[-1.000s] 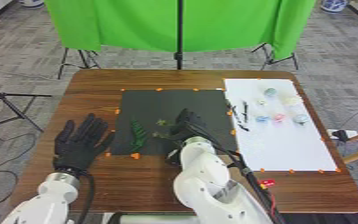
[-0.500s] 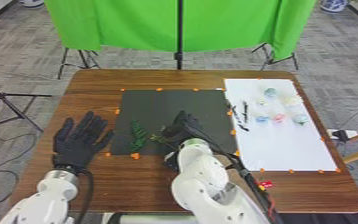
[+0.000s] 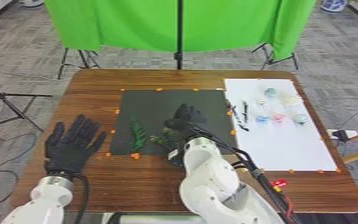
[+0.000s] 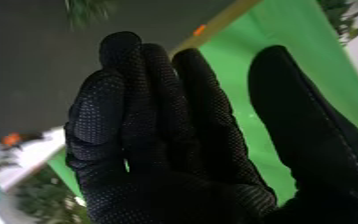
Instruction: Arrange flowers
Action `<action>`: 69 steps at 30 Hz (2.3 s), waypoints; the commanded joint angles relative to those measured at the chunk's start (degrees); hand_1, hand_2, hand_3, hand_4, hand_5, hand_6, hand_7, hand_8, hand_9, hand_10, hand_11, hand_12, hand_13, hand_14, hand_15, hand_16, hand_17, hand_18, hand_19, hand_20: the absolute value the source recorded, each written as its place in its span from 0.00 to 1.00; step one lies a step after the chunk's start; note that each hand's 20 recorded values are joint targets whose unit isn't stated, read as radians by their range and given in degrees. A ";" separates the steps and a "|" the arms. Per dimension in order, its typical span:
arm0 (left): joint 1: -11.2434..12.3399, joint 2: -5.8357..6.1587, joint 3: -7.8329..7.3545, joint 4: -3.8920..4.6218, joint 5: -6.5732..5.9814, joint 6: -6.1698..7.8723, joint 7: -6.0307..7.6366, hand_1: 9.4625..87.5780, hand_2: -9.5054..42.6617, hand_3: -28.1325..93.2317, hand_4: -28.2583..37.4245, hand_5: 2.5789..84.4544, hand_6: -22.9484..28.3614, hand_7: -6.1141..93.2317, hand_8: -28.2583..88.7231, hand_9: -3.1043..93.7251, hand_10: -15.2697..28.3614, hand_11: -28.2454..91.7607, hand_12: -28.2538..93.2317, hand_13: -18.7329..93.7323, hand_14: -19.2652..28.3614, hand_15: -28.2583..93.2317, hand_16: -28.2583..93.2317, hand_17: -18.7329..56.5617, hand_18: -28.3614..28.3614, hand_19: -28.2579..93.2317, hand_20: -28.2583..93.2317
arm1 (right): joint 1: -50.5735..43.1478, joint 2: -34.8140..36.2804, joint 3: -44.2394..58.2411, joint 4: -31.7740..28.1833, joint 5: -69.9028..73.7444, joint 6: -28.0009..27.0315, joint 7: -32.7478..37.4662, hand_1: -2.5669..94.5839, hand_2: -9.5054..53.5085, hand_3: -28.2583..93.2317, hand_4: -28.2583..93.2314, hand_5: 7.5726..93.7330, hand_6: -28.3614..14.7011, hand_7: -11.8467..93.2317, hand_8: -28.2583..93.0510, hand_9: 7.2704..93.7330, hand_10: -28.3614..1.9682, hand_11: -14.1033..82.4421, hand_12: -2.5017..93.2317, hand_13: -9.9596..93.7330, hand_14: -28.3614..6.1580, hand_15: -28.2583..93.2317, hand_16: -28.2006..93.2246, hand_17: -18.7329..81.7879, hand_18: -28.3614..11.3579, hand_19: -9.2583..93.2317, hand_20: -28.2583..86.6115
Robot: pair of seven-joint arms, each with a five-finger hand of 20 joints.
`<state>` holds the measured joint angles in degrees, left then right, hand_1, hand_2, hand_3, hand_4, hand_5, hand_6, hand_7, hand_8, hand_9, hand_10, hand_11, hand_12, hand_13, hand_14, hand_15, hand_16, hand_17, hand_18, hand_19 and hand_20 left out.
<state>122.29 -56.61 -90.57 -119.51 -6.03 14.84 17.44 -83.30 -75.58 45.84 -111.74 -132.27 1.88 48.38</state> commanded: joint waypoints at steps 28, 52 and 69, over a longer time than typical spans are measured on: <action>3.48 -1.66 -1.47 -0.64 -0.69 -0.27 0.83 0.23 0.48 0.83 0.00 0.52 0.58 0.28 0.15 0.45 0.70 0.47 0.35 0.45 0.72 0.60 0.18 0.18 0.76 0.55 0.38 | -0.82 11.51 -4.44 -6.39 -2.56 -25.02 -6.09 0.63 0.00 0.73 0.05 0.77 0.54 0.32 0.42 0.78 0.33 0.38 0.40 0.72 0.38 0.70 0.52 0.56 0.02 0.99 0.53; 3.48 -1.35 -0.56 -0.40 -1.55 -0.45 0.28 0.23 0.48 0.83 0.00 0.52 0.59 0.27 0.15 0.45 0.70 0.47 0.35 0.44 0.72 0.60 0.18 0.18 0.76 0.55 0.38 | 0.58 7.43 -4.93 -0.46 -6.48 -21.26 -5.31 0.63 0.00 0.75 0.05 0.77 0.55 0.34 0.42 0.80 0.36 0.36 0.44 0.73 0.40 0.69 0.54 0.57 0.02 0.99 0.54; 4.29 -1.84 -1.24 -0.64 -2.15 -0.56 0.91 0.23 0.48 0.83 0.00 0.52 0.58 0.27 0.15 0.45 0.70 0.47 0.35 0.44 0.72 0.60 0.18 0.18 0.76 0.55 0.38 | 1.35 12.25 -1.70 -6.74 -2.12 -18.07 -4.18 0.50 0.00 0.75 0.09 0.75 0.50 0.33 0.39 0.76 0.23 0.39 0.27 0.72 0.33 0.69 0.46 0.57 0.02 0.99 0.53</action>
<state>125.54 -58.04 -91.60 -120.36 -7.72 14.60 18.51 -82.15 -65.51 41.41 -116.82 -135.02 -18.20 42.77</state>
